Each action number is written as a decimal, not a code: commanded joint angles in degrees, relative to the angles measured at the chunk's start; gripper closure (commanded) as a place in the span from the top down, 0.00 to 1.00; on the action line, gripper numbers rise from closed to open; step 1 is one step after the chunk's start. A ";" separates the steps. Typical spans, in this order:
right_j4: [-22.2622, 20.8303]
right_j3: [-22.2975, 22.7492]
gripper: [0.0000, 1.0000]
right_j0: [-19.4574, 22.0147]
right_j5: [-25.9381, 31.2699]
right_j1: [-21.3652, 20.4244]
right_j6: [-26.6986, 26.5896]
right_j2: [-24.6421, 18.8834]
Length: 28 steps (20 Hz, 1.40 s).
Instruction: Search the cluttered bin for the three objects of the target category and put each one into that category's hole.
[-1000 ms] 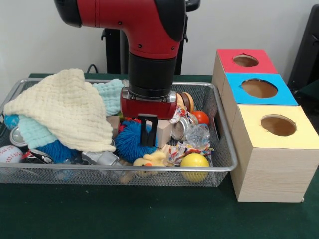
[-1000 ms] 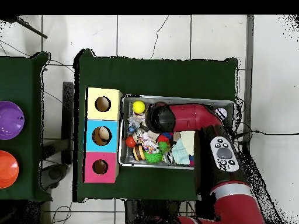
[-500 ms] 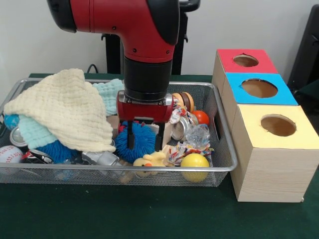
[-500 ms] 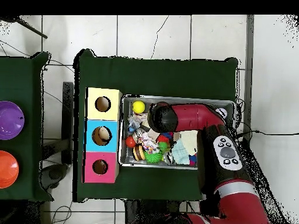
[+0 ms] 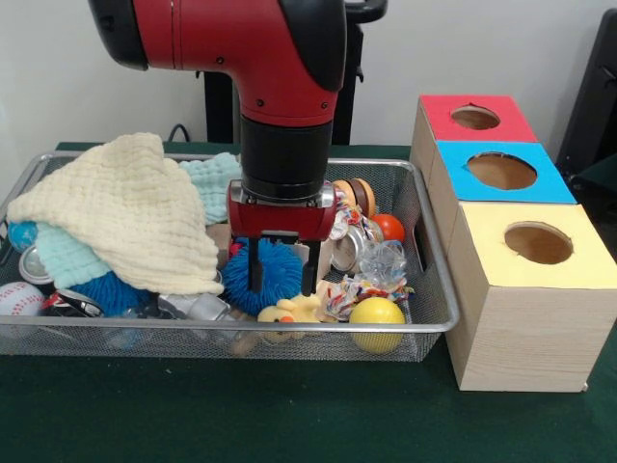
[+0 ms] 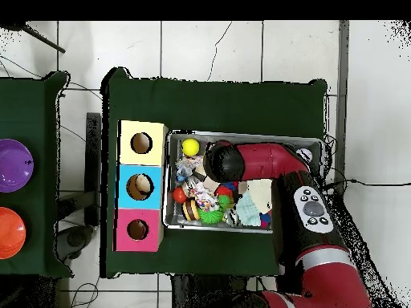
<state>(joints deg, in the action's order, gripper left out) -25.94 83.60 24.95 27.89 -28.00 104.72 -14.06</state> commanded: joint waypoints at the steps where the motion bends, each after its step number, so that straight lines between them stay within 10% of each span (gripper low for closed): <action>1: -1.72 1.91 1.00 2.30 0.67 3.36 -5.41 -5.39; 28: 1.00 6.27 1.00 3.45 -9.15 5.72 3.27 -4.89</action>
<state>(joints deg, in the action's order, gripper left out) -25.89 85.29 26.94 20.39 -24.68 104.72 -14.85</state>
